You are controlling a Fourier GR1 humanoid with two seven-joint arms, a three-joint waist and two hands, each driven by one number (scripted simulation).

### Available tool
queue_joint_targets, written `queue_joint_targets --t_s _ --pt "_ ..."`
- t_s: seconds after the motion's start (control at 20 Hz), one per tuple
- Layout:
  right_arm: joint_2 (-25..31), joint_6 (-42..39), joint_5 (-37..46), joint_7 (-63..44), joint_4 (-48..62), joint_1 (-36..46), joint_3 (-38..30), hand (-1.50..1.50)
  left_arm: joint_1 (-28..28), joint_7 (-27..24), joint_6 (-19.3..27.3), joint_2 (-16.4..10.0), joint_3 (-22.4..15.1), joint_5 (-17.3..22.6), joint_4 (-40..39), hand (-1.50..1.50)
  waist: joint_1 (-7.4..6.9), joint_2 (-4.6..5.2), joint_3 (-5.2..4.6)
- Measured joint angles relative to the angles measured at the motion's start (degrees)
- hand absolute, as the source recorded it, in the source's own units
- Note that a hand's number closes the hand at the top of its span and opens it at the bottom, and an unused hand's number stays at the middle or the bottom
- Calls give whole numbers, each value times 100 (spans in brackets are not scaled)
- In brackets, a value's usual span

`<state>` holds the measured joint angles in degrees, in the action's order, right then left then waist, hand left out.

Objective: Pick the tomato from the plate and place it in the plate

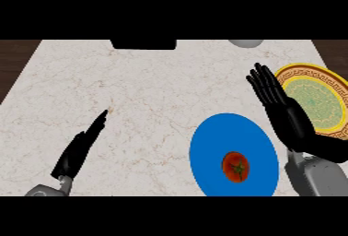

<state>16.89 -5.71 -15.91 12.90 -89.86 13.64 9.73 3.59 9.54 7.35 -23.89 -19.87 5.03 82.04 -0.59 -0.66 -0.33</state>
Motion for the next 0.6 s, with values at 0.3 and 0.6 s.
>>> queue_joint_targets --t_s 0.3,0.6 --pt "364 -1087 -254 -1527 1055 188 770 -150 695 -482 -118 14 94 -63 617 0 -356 160 4" --pt "1419 -2314 1288 -1970 1203 1265 2008 -150 1166 -806 -400 109 115 114 942 0 -544 142 3"
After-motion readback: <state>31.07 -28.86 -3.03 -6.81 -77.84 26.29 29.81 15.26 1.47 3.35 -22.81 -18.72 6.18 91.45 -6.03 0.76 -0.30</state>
